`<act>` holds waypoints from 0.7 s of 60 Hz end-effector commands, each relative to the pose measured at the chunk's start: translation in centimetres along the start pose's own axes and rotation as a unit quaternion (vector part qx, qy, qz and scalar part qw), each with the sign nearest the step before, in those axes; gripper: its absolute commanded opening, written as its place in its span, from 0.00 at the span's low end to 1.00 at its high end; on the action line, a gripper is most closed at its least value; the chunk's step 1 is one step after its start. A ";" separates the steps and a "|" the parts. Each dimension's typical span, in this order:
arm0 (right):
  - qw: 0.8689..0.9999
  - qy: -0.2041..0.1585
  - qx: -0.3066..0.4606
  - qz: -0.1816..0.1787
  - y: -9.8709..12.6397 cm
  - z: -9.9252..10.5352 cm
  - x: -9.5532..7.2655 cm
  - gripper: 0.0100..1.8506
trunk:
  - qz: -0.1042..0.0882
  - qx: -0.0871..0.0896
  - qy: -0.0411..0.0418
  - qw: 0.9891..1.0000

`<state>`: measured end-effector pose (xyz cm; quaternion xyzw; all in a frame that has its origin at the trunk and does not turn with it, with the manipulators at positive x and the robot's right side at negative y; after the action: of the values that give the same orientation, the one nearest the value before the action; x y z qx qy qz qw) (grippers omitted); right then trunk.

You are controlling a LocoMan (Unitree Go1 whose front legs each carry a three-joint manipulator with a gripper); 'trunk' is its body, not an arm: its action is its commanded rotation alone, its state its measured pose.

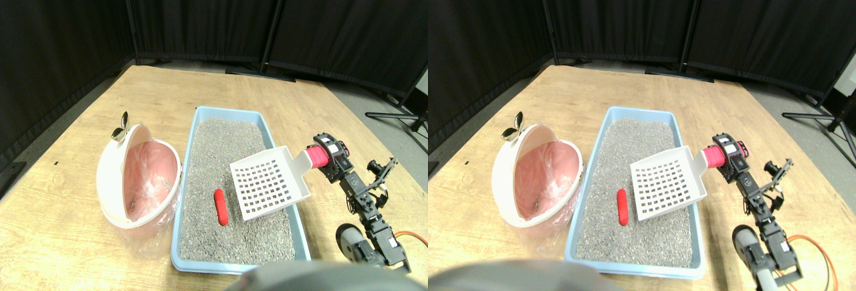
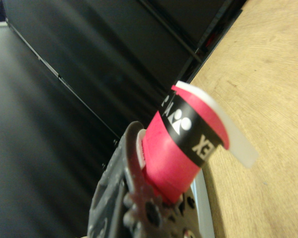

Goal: Scoop (unimanual)

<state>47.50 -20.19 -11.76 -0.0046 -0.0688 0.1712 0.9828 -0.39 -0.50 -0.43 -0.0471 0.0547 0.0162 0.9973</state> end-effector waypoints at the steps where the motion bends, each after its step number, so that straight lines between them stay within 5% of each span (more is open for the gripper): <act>1: 1.000 -0.024 -0.012 0.013 0.0 1.1 0.2 0.02 | 0.019 -0.018 0.008 1.000; 21: 0.995 0.010 -0.094 0.043 1.3 2.3 1.9 0.02 | 0.049 -0.043 0.010 0.998; 42: 0.986 0.045 -0.160 0.029 2.1 2.6 3.2 0.02 | 0.058 -0.050 0.007 0.997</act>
<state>49.50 -17.89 -9.99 -0.1870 -0.0139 0.1802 0.9656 -0.45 -0.26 -0.22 -0.0869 0.0523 0.0665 0.9926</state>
